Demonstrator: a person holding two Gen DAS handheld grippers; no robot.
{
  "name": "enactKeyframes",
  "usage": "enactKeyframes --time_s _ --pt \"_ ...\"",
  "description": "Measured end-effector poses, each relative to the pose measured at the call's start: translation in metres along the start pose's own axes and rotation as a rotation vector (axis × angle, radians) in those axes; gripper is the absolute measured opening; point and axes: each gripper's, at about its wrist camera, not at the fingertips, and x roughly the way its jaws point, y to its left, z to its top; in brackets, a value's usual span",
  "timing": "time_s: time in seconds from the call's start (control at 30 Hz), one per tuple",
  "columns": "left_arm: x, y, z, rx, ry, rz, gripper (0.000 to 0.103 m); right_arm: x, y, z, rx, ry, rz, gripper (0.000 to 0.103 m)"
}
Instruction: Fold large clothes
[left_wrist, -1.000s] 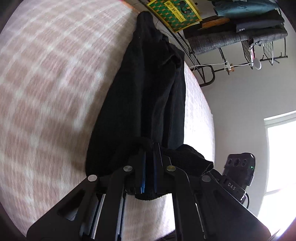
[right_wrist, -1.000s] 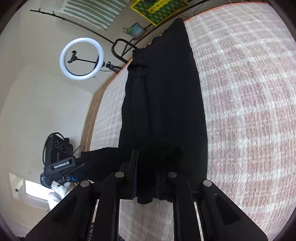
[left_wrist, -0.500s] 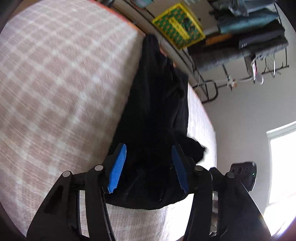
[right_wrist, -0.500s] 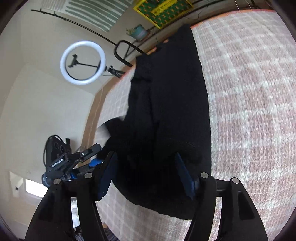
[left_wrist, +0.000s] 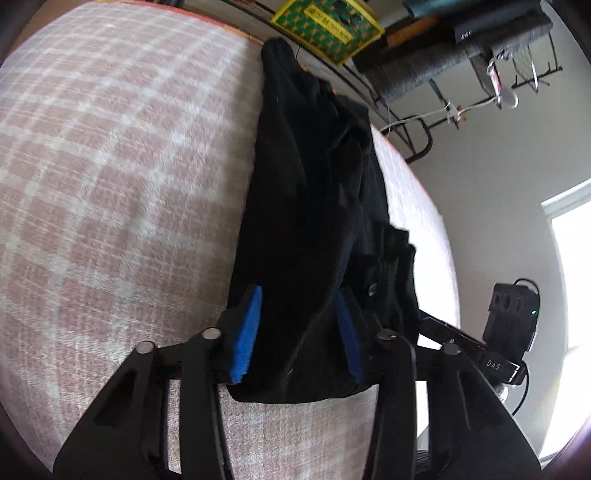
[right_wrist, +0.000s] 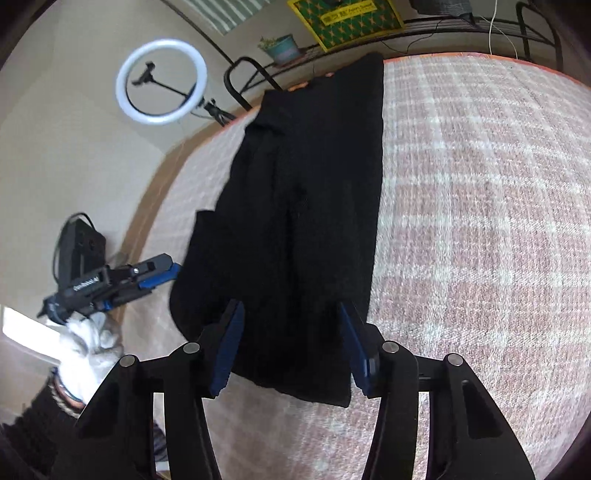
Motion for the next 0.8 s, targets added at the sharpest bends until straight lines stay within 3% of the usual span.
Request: enactKeyframes --time_s 0.07,0.1,0.13,0.17,0.2,0.23,0.3,0.4,0.57,0.73,0.8 --pt "0.006 0.002 -0.001 -0.012 0.011 -0.003 0.033 0.003 0.003 0.0 -0.02 0.002 -0.014 0.04" --pt "0.008 0.003 -0.002 -0.023 0.018 -0.011 0.021 0.004 0.005 0.0 -0.033 0.002 -0.019 0.04" --pt "0.012 0.003 -0.004 -0.029 0.027 -0.008 0.007 0.004 0.006 -0.001 -0.041 0.001 -0.025 0.035" --pt "0.013 0.002 -0.005 -0.024 0.03 0.0 0.007 0.006 0.008 -0.001 -0.054 0.002 -0.036 0.029" --pt "0.013 -0.001 -0.007 -0.019 0.025 0.007 0.006 0.008 0.009 -0.001 -0.066 0.007 -0.053 0.014" --pt "0.009 -0.004 -0.009 -0.025 0.01 0.007 0.005 0.008 0.011 -0.001 -0.075 0.005 -0.067 0.008" --pt "-0.004 -0.007 -0.01 -0.058 -0.023 -0.006 0.004 0.002 0.014 0.0 -0.082 -0.023 -0.058 0.008" --pt "-0.025 -0.014 -0.009 -0.039 -0.124 0.051 0.004 -0.007 0.008 0.0 -0.068 -0.066 -0.075 0.007" --pt "0.0 -0.003 -0.011 -0.075 -0.052 0.082 0.004 0.007 -0.008 -0.003 -0.024 -0.028 -0.1 0.007" --pt "-0.022 -0.01 -0.006 -0.019 -0.127 0.133 0.005 0.005 0.003 -0.002 -0.072 -0.003 -0.17 0.011" --pt "-0.029 -0.015 -0.003 -0.001 -0.148 0.115 0.005 0.0 0.005 0.0 -0.067 -0.022 -0.211 0.013"
